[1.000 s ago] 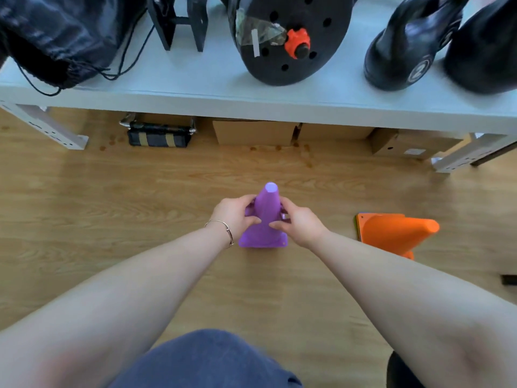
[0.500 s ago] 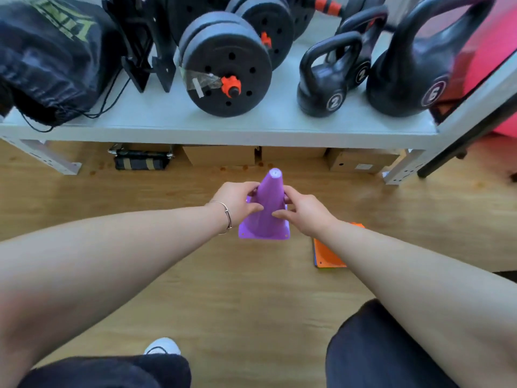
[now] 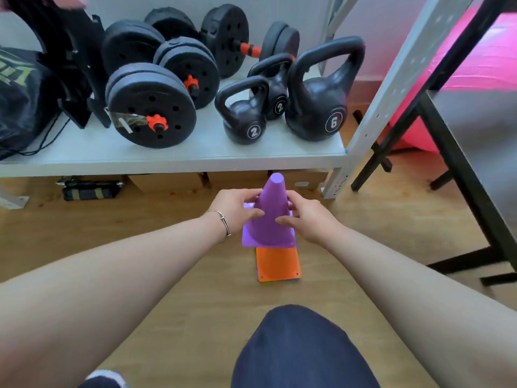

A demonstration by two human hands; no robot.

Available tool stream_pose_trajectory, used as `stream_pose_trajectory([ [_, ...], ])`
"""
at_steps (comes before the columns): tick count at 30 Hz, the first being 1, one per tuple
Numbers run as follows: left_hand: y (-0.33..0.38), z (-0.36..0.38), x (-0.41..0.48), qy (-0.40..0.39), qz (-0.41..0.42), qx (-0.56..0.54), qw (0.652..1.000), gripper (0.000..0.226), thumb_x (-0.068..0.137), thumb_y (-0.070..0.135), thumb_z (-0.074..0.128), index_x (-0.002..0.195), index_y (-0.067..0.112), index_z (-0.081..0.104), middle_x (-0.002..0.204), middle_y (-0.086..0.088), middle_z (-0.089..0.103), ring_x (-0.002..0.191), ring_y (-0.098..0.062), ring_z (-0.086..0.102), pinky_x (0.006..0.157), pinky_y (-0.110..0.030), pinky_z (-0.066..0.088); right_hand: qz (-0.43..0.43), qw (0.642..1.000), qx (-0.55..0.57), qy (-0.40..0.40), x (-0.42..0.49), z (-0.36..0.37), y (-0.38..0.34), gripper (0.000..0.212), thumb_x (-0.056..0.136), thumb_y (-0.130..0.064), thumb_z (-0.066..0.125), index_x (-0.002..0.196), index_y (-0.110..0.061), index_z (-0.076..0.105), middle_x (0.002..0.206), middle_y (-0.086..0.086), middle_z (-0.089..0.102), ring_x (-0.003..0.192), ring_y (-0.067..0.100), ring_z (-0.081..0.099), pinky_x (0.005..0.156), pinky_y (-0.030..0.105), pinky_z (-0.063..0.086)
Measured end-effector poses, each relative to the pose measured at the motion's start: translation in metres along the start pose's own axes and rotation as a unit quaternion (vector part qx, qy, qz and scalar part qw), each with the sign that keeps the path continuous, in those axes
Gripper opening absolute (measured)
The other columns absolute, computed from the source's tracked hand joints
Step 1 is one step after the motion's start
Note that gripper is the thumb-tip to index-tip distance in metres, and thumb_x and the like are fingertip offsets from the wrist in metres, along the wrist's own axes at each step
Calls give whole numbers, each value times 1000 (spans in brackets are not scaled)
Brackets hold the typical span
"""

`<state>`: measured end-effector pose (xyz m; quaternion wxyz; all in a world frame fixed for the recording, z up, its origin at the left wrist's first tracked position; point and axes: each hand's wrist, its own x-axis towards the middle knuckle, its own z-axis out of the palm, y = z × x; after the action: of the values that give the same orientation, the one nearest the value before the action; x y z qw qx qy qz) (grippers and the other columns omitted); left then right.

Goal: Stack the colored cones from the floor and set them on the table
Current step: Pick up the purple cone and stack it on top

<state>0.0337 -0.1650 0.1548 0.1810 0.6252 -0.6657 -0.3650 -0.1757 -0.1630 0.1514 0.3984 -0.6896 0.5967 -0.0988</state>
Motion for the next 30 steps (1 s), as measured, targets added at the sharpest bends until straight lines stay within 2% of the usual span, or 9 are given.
stream_pose_trajectory([
  [2, -3, 17, -1, -23, 0, 1, 1000, 47, 76, 28, 74, 118, 46, 63, 96, 24, 67, 89, 2, 59, 79, -13, 40, 13, 1000, -5, -11, -7, 4, 15, 57, 87, -36, 68, 138, -36, 44, 127, 0, 63, 105, 20, 63, 81, 31, 47],
  [7, -9, 50, 0, -27, -18, -26, 999, 47, 78, 27, 74, 122, 41, 63, 113, 20, 69, 99, 6, 54, 81, -8, 36, 31, 999, -25, -18, -7, 11, 43, 58, 86, -38, 68, 138, -38, 42, 128, -1, 63, 109, 20, 64, 88, 35, 52],
  [12, -26, 85, -5, -48, -57, -39, 996, 46, 80, 25, 73, 125, 34, 63, 118, 13, 69, 112, -5, 61, 91, -16, 41, 37, 994, -65, -74, -5, 26, 70, 55, 86, -41, 67, 135, -36, 43, 125, 0, 65, 108, 22, 63, 91, 39, 53],
  [14, -37, 98, -6, -52, -63, -56, 995, 45, 80, 23, 73, 123, 34, 65, 116, 13, 70, 110, -6, 62, 93, -19, 44, 41, 994, -66, -82, -3, 36, 81, 54, 86, -41, 67, 135, -38, 42, 125, -2, 66, 109, 21, 63, 87, 36, 53],
  [19, -62, 122, 0, -58, -75, -73, 993, 43, 79, 23, 73, 119, 37, 65, 102, 17, 70, 98, -4, 64, 81, -13, 42, 48, 994, -58, -83, 6, 59, 104, 56, 87, -38, 68, 136, -38, 42, 125, -4, 67, 110, 18, 64, 89, 34, 52],
  [22, -74, 131, 6, -64, -80, -77, 992, 46, 78, 23, 75, 121, 34, 65, 109, 14, 71, 97, -6, 65, 86, -16, 44, 54, 994, -43, -85, 12, 70, 116, 55, 87, -36, 69, 135, -36, 43, 125, -5, 67, 111, 18, 64, 90, 36, 52],
  [24, -80, 136, 7, -69, -80, -69, 992, 46, 78, 23, 75, 122, 34, 65, 112, 13, 71, 95, -5, 64, 86, -17, 44, 57, 994, -40, -83, 13, 77, 122, 53, 86, -35, 69, 132, -34, 44, 118, -6, 68, 110, 17, 65, 85, 33, 52],
  [27, -88, 143, 4, -74, -81, -59, 992, 46, 78, 23, 76, 122, 33, 65, 112, 12, 72, 89, -4, 62, 83, -15, 42, 58, 995, -40, -76, 12, 86, 125, 54, 85, -32, 72, 133, -31, 47, 96, -13, 60, 104, 15, 65, 74, 24, 41],
  [30, -92, 149, 3, -64, -82, -43, 994, 48, 78, 25, 76, 124, 31, 64, 114, 11, 71, 87, -4, 60, 83, -13, 40, 55, 995, -45, -69, 12, 91, 126, 57, 84, -31, 73, 135, -29, 47, 97, -9, 62, 103, 16, 65, 74, 21, 37],
])
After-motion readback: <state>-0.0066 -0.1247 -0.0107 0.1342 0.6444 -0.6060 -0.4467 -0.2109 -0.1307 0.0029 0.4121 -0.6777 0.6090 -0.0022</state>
